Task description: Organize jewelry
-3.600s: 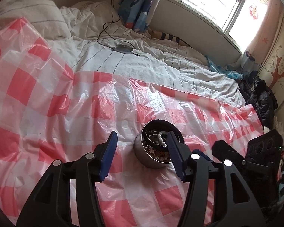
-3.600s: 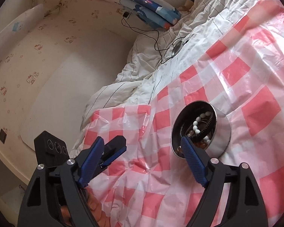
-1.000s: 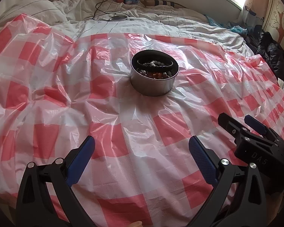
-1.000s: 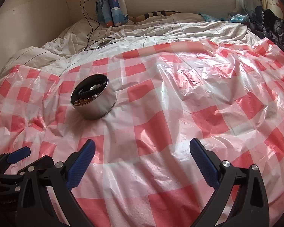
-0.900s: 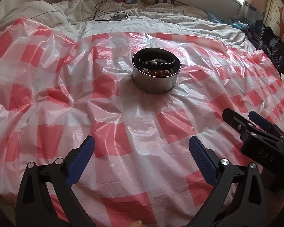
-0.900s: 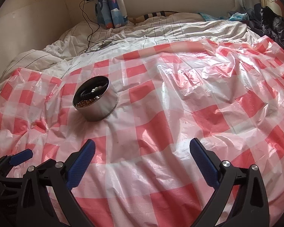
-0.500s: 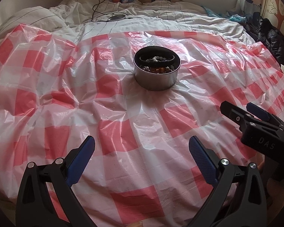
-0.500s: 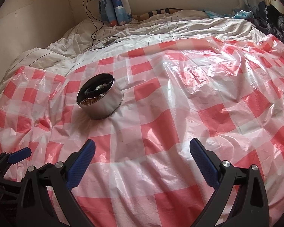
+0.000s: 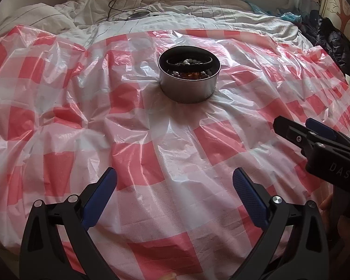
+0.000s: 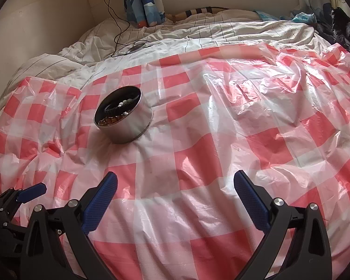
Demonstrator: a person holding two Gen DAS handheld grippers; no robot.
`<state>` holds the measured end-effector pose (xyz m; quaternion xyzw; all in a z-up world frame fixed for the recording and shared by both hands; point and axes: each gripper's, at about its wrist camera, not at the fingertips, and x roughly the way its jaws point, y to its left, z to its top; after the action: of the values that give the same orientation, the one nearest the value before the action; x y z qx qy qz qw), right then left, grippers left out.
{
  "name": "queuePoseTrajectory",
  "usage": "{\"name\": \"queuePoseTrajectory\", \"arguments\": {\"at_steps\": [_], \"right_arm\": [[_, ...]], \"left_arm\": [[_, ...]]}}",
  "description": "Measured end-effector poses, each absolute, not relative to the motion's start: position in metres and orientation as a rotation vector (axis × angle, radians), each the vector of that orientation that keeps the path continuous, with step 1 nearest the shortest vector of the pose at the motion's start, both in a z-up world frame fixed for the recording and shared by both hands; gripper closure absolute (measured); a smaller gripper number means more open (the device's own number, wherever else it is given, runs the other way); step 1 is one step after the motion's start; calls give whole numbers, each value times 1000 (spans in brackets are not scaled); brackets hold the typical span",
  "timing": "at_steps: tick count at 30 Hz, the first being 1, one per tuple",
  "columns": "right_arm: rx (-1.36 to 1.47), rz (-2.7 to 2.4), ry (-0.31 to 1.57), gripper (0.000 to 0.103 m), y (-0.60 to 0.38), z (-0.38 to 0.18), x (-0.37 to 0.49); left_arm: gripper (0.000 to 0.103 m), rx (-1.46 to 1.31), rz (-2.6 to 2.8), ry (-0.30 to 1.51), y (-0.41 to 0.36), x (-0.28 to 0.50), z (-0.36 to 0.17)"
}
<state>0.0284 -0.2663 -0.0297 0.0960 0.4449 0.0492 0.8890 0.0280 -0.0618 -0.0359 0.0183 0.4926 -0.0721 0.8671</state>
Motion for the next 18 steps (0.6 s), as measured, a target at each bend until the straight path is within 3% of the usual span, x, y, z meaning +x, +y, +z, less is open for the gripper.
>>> {"name": "queuePoseTrajectory", "arguments": {"at_steps": [18], "right_arm": [[188, 89, 939, 7, -265, -36, 28]], "left_arm": [[8, 14, -94, 1026, -53, 33, -33]]}}
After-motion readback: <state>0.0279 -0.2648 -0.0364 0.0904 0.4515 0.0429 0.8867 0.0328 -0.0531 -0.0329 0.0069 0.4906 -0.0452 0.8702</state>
